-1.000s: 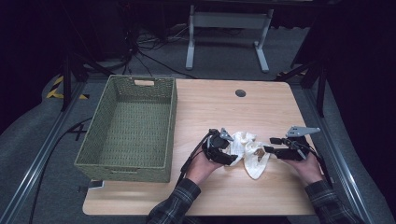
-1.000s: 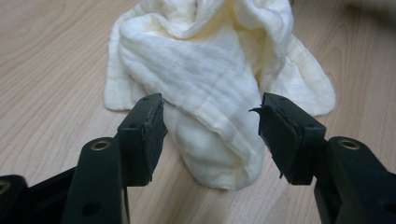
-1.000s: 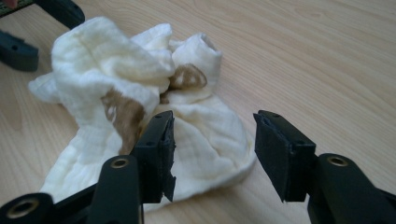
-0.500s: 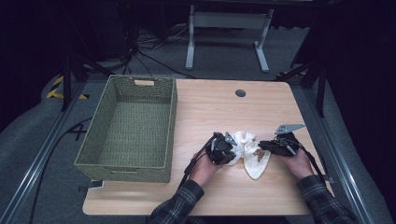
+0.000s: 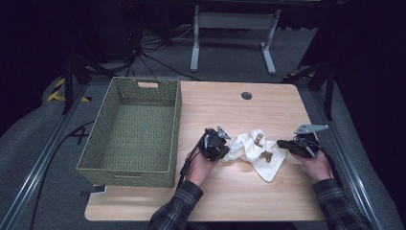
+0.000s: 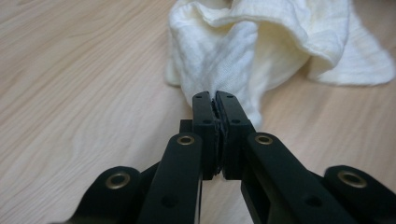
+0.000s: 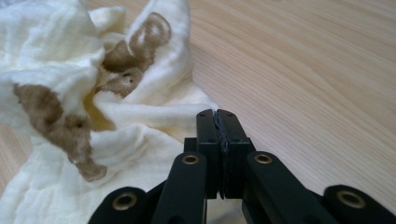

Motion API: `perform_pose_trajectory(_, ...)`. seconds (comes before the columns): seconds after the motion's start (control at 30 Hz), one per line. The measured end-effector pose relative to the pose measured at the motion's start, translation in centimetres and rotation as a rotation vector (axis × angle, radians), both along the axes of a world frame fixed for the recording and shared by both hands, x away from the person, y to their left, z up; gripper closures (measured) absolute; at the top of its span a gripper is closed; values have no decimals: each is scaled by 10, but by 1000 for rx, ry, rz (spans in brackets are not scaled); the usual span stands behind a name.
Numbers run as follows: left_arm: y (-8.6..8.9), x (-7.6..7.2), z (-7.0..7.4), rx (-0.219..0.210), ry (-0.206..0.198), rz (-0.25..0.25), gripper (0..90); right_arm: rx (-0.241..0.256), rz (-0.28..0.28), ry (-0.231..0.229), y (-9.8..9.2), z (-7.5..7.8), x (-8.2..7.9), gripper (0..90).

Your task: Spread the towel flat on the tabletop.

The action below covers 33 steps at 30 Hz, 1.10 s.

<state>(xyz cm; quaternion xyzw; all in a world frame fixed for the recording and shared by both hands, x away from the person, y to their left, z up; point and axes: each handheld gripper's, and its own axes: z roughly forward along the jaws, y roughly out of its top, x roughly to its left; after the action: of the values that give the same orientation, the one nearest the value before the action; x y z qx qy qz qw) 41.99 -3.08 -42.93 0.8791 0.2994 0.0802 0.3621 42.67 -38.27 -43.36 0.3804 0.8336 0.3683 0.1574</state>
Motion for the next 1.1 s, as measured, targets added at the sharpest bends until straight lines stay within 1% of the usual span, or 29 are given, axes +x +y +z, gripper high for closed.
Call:
perform_pose_trajectory(0.07, 4, 2, -2, 21, 6, 29, 874, 6, -35, 1, -9, 1, 0, 894)
perform_pose_trajectory(0.13, 6, 4, -5, 44, 12, 60, 874, -7, -65, -4, -18, 0, 1, 894)
perform_pose_trajectory(0.17, 7, 4, -7, 41, 25, 66, 874, -20, -83, -6, -21, -1, 1, 894)
perform_pose_trajectory(0.2, 6, 4, -8, 36, 25, 72, 871, -17, -95, 3, -24, -2, 2, 894)
perform_pose_trajectory(0.23, 6, 4, -9, 34, 26, 69, 868, -9, -95, 10, -25, -3, 2, 891)
perform_pose_trajectory(0.27, 5, 3, -8, 30, 20, 63, 862, -10, -93, 10, -25, -3, 2, 881)
perform_pose_trajectory(0.3, 5, 2, -6, 37, 17, 59, 847, -5, -97, 9, -23, -3, 2, 809)
perform_pose_trajectory(0.33, 4, 2, -5, 24, 3, 61, 826, -10, -92, 2, -22, -2, 1, 761)
perform_pose_trajectory(0.37, 5, 1, -3, 26, 5, 58, 792, -4, -86, -12, -20, 1, 0, 734)
perform_pose_trajectory(0.4, 5, 1, -1, 15, 6, 62, 751, 12, -80, -14, -17, 4, 0, 703)
perform_pose_trajectory(0.43, 6, 0, 0, 6, 2, 65, 726, 10, -66, -17, -14, 7, 0, 687)
perform_pose_trajectory(0.47, 7, 0, 2, 2, -4, 57, 704, 20, -51, -23, -8, 10, -1, 683)
perform_pose_trajectory(0.5, 8, -1, 4, 3, 3, 63, 673, 20, -25, -30, -2, 13, -1, 678)
perform_pose_trajectory(0.53, 9, -2, 4, -9, 8, 62, 646, 30, -14, -25, 2, 15, -1, 673)
perform_pose_trajectory(0.57, 10, -3, 6, -10, 16, 66, 628, 39, -1, -23, 7, 17, -1, 670)
perform_pose_trajectory(0.6, 11, -2, 6, -8, 14, 58, 610, 42, 18, -19, 12, 18, 0, 666)
perform_pose_trajectory(0.63, 11, -1, 6, -18, 15, 55, 601, 48, 26, -23, 16, 19, 0, 665)
perform_pose_trajectory(0.7, 12, 1, 6, -18, 19, 59, 594, 57, 47, -20, 21, 19, -1, 664)
perform_pose_trajectory(0.73, 10, 3, 5, -33, 18, 72, 590, 62, 54, -17, 24, 20, -2, 664)
perform_pose_trajectory(0.77, 11, 6, 6, -25, 22, 66, 590, 59, 68, -20, 28, 19, -3, 662)
perform_pose_trajectory(0.8, 9, 9, 5, -40, 15, 78, 590, 57, 77, -21, 30, 20, -3, 660)
perform_pose_trajectory(0.83, 7, 12, 6, -25, 19, 77, 590, 54, 85, -25, 33, 20, -4, 660)
perform_pose_trajectory(0.87, 5, 16, 7, -12, 4, 79, 590, 54, 91, -23, 34, 20, -4, 659)
perform_pose_trajectory(0.9, 3, 19, 9, -12, -6, 79, 590, 58, 95, -18, 35, 20, -5, 654)
perform_pose_trajectory(0.93, 2, 22, 9, -37, -6, 87, 590, 54, 96, -16, 36, 20, -6, 652)
perform_pose_trajectory(0.97, 1, 26, 10, -33, 5, 82, 590, 53, 98, -13, 37, 19, -6, 650)
perform_pose_trajectory(1.0, -1, 31, 12, -22, 3, 84, 590, 52, 103, -12, 37, 19, -7, 648)
perform_pose_trajectory(1.03, -3, 36, 13, -33, 1, 94, 590, 53, 111, -7, 38, 19, -8, 645)
perform_pose_trajectory(1.1, -4, 45, 15, -27, 17, 86, 590, 54, 119, -4, 39, 18, -8, 642)
